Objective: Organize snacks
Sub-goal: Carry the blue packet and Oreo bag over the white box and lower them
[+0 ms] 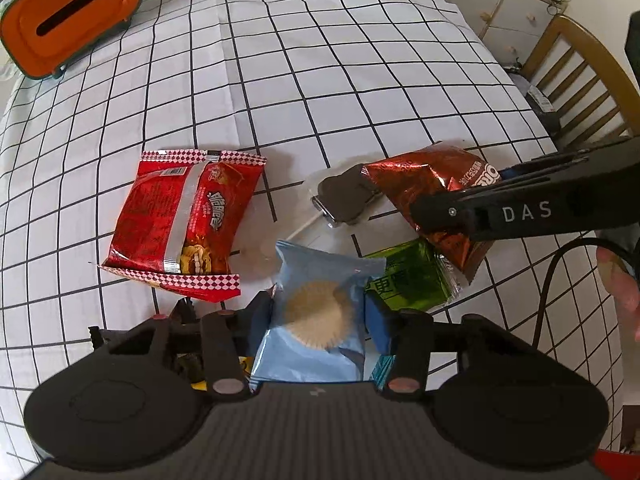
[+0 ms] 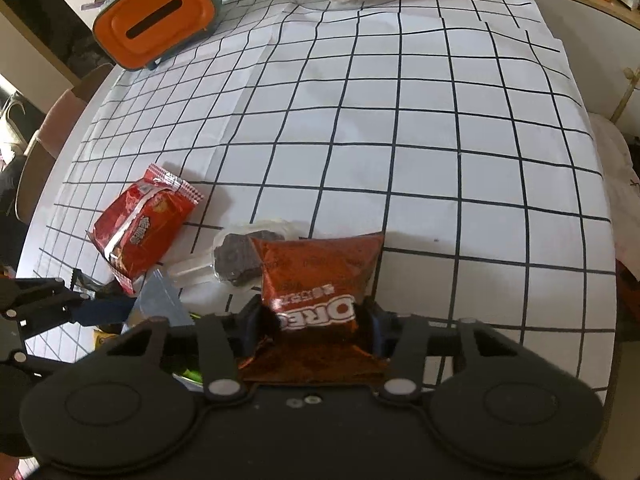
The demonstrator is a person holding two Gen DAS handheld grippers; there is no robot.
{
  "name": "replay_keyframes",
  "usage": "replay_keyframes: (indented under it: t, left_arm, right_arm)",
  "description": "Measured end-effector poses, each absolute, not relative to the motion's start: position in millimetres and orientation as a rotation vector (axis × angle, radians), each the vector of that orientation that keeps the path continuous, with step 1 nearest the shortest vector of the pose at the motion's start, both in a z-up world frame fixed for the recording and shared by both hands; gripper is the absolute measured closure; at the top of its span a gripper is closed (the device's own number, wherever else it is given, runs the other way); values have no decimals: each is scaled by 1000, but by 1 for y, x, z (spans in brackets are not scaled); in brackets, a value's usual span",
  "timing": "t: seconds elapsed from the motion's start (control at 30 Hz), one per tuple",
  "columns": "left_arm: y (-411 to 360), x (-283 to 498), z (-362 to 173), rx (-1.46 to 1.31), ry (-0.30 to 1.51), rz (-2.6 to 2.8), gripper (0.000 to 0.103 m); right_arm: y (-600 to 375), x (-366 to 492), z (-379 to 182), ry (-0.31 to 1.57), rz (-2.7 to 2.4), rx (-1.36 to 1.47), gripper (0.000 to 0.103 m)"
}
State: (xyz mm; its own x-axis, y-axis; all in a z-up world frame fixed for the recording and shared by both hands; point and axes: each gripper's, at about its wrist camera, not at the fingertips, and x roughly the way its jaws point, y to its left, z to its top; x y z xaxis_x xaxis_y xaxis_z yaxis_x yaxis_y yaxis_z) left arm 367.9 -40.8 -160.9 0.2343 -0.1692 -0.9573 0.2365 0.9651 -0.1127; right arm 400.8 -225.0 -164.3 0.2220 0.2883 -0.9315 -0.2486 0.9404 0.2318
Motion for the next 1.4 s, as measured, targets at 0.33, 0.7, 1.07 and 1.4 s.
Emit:
replay_keyframes:
  t: [0.33, 0.7, 1.07, 1.4]
  left_arm:
    - [-36, 363, -154, 23, 1294, -252, 56]
    - [-29, 351, -116, 0, 1240, -224, 56]
    - [-37, 306, -53, 30, 1153, -274, 56]
    - [-42, 248, -10, 72, 1124, -310, 56]
  right_arm:
    - [-234, 388, -151, 1261, 356, 63, 60]
    - [-244, 359, -101, 1209, 369, 80, 60]
    - [-243, 302, -37, 1142, 395, 66, 60]
    - [-238, 237, 0, 1117, 407, 34, 60]
